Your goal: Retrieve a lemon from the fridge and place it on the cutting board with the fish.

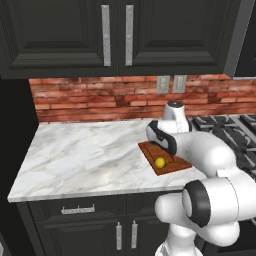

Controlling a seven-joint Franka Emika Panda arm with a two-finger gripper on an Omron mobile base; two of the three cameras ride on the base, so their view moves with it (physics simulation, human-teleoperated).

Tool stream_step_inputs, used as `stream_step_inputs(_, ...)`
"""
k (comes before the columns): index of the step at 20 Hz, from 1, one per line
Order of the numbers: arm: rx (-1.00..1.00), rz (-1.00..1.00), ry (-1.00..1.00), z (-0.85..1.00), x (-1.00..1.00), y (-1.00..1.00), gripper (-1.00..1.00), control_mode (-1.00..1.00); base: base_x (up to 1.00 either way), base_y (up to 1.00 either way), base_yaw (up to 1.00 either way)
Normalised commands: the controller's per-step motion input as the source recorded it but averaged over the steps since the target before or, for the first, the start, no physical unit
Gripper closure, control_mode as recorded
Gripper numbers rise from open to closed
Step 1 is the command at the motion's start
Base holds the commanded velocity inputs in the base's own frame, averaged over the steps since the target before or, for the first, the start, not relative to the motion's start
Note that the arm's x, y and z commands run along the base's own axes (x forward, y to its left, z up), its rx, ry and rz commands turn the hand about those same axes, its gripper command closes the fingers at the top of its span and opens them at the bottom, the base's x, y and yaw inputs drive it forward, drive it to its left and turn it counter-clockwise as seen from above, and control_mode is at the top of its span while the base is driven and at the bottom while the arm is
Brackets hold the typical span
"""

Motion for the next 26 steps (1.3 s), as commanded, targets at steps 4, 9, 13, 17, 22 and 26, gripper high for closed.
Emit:
stream_step_inputs(4, -0.07, 0.00, 0.04, -0.01, -0.57, 0.01, -1.00, -1.00, 0.00, 0.00, 0.00)
stream_step_inputs(9, -0.06, 0.00, 0.00, 0.01, -0.58, 0.00, -1.00, -1.00, 0.00, 0.00, 0.00)
stream_step_inputs(13, 0.00, 0.06, -0.02, 0.07, -0.68, 0.04, -1.00, -1.00, 0.00, 0.00, 0.00)
stream_step_inputs(17, 0.00, 0.14, -0.07, 0.01, -0.70, 0.16, -1.00, -1.00, 0.00, 0.00, 0.00)
stream_step_inputs(22, 0.00, 0.32, -0.09, 0.19, -0.49, 0.32, -1.00, -1.00, 0.00, 0.00, 0.00)
stream_step_inputs(26, -0.11, 0.49, -0.02, 0.31, -0.27, 0.41, -1.00, -1.00, 0.00, 0.00, 0.00)
